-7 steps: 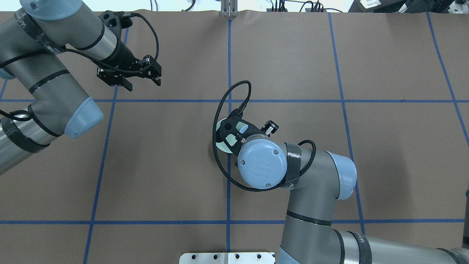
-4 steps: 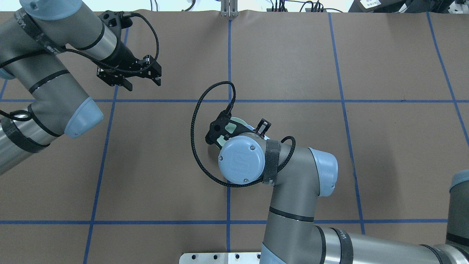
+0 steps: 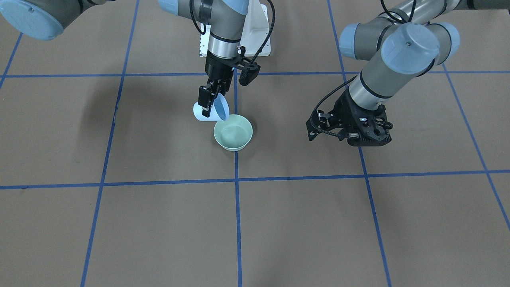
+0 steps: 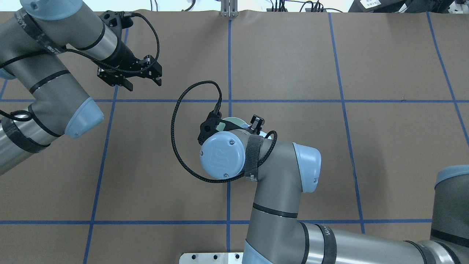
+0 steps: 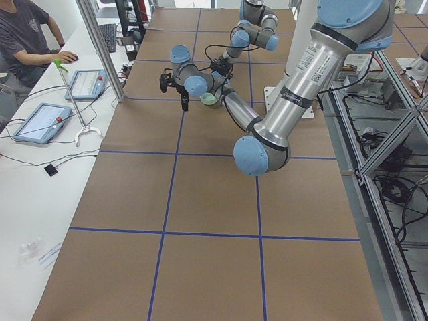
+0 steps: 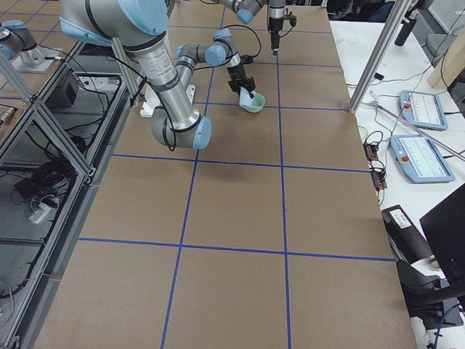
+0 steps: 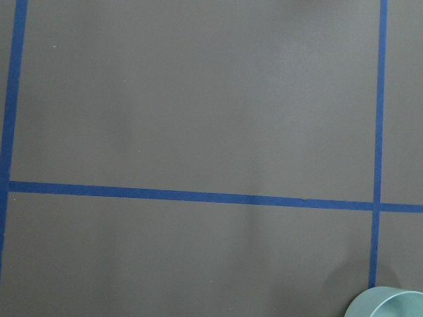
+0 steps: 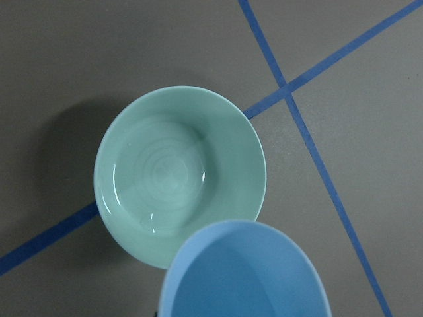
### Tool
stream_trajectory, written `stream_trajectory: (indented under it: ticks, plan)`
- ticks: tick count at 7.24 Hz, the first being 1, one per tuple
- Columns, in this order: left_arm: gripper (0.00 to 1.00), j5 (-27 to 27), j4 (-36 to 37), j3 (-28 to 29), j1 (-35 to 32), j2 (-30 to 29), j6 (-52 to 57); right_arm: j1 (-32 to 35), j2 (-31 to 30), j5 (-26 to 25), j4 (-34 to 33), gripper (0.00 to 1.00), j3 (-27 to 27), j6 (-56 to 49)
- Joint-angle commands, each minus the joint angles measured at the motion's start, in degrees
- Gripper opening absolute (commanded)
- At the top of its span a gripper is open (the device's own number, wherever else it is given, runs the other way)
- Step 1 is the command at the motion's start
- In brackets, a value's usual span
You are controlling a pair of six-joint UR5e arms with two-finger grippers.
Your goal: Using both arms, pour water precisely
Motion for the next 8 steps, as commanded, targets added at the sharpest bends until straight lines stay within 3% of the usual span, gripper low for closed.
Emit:
stream_trajectory:
  ticks: [1,8]
  plan:
    - [0.9,0.0,0.0,0.0,0.0,0.0,-0.05,0.1,1.06,-0.7,-0.62,0.26,-1.87,-1.98]
    - [0.9,0.0,0.26,-1.05,0.0,0.17,-0.14,0.1,4.66,-4.56,-6.06,0.26,-6.7,-6.21]
